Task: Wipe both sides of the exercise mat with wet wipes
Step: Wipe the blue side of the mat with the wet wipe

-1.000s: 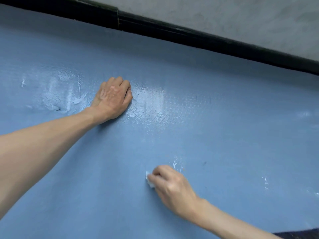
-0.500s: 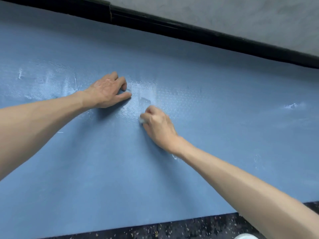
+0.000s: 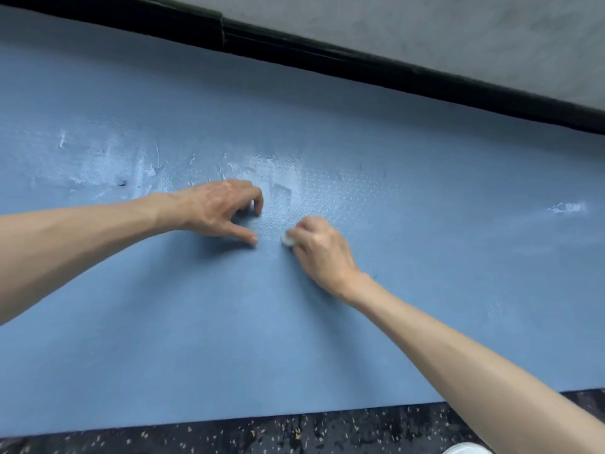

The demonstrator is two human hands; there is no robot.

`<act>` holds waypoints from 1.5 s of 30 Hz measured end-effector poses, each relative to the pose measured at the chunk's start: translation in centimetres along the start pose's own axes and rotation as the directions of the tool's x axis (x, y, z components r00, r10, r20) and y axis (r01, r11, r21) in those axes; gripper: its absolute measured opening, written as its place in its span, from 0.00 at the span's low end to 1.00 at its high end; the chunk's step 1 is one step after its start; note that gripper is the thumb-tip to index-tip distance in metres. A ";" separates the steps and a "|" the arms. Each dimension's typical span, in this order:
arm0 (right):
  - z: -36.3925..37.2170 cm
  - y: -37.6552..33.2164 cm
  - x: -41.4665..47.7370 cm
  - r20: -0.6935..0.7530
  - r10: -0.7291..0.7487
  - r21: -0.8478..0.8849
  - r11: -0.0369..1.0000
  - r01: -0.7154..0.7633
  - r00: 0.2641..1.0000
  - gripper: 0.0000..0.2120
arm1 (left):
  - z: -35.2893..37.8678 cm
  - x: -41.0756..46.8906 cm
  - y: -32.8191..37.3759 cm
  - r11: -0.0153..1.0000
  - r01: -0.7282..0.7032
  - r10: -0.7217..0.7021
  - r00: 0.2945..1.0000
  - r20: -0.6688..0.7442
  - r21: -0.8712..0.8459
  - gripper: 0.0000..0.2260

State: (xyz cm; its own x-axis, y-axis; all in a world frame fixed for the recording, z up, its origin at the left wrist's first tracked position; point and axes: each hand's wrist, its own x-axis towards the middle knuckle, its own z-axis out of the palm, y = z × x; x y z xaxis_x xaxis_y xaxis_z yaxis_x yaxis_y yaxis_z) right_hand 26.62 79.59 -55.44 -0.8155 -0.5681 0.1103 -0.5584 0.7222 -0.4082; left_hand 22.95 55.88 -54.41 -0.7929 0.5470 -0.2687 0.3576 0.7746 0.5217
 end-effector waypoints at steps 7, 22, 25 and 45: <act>0.6 -3.3 -5.5 0.010 -0.055 0.063 0.997 0.054 0.998 0.12 | 2.3 -1.0 2.3 0.994 -0.087 0.079 0.990 0.114 0.070 0.18; 1.2 -2.4 -2.1 -0.077 0.021 0.041 0.999 -0.018 0.997 0.04 | 2.7 -1.3 2.4 0.993 -0.083 0.078 0.995 0.057 0.089 0.17; 1.3 -5.1 -8.0 0.031 -0.016 0.092 0.996 0.013 0.999 0.09 | 2.6 -1.4 2.4 0.993 -0.084 0.079 0.995 0.056 0.078 0.16; -0.5 -0.5 -4.5 -0.022 0.033 -0.045 0.998 -0.034 0.999 0.04 | 2.6 -1.0 2.1 0.992 -0.090 0.082 0.992 0.095 0.090 0.16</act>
State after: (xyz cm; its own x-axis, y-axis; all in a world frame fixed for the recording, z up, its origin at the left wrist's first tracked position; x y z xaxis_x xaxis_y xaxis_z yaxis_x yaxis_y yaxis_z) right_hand 30.53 81.99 -55.23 -0.8369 -0.5347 0.1169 -0.5362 0.7582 -0.3710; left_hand 25.73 57.78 -55.11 -0.7106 0.6360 -0.3008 0.4707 0.7475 0.4686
